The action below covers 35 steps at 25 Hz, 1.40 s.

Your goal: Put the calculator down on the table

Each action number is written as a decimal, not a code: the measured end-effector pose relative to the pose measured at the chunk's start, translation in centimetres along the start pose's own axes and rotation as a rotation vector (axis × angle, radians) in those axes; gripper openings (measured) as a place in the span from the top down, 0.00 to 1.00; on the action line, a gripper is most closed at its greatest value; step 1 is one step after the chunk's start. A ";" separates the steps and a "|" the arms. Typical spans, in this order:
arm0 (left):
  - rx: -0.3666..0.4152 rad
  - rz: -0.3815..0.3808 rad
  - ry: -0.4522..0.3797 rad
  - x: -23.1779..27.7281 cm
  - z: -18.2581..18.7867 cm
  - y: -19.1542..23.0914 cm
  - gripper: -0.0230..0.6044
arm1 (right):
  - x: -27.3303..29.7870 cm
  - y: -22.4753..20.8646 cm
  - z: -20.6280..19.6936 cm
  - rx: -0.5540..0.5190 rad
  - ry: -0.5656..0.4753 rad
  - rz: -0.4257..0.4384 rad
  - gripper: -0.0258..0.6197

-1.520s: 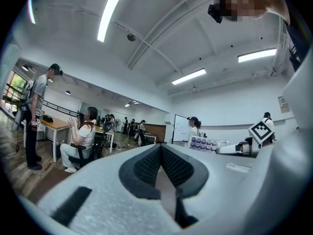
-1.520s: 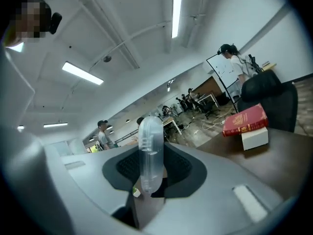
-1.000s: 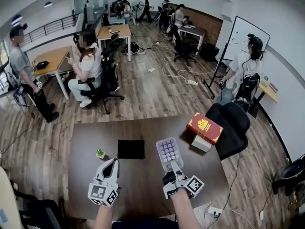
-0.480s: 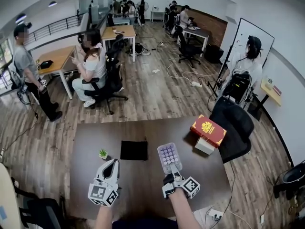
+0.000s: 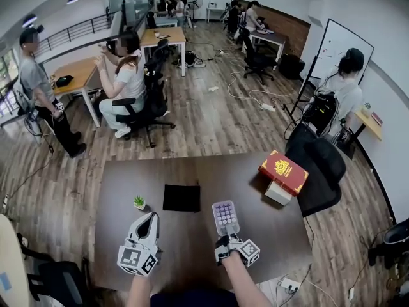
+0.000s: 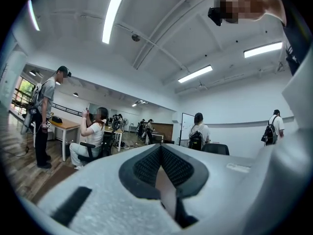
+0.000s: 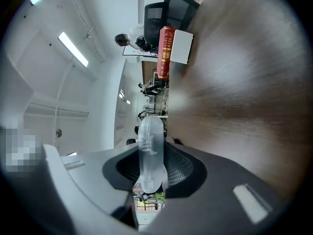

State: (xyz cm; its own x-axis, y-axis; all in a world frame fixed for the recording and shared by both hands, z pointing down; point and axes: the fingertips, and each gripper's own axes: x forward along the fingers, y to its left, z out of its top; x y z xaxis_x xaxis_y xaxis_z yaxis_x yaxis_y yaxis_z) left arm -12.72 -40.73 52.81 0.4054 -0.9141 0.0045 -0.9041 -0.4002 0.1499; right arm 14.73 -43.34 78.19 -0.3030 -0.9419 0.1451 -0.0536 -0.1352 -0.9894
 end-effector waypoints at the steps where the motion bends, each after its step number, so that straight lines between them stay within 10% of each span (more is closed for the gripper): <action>1: 0.000 0.004 0.002 0.0 0.0 0.1 0.97 | 0.0 -0.9 0.0 0.004 -0.002 -0.007 0.78; 19: -0.001 0.030 -0.002 -0.5 0.0 1.1 0.97 | 0.6 -13.7 -0.8 0.102 -0.021 -0.255 0.78; 35: -0.003 0.027 0.002 -0.5 0.0 1.1 0.97 | 1.9 -13.6 -0.9 0.162 -0.051 -0.281 0.77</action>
State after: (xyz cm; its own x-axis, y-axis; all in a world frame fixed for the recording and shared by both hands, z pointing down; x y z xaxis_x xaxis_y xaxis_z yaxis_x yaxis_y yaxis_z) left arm -13.92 -40.77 53.00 0.3808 -0.9246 0.0110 -0.9144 -0.3748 0.1527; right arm 13.99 -43.04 91.89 -0.2493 -0.8746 0.4157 0.0247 -0.4349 -0.9001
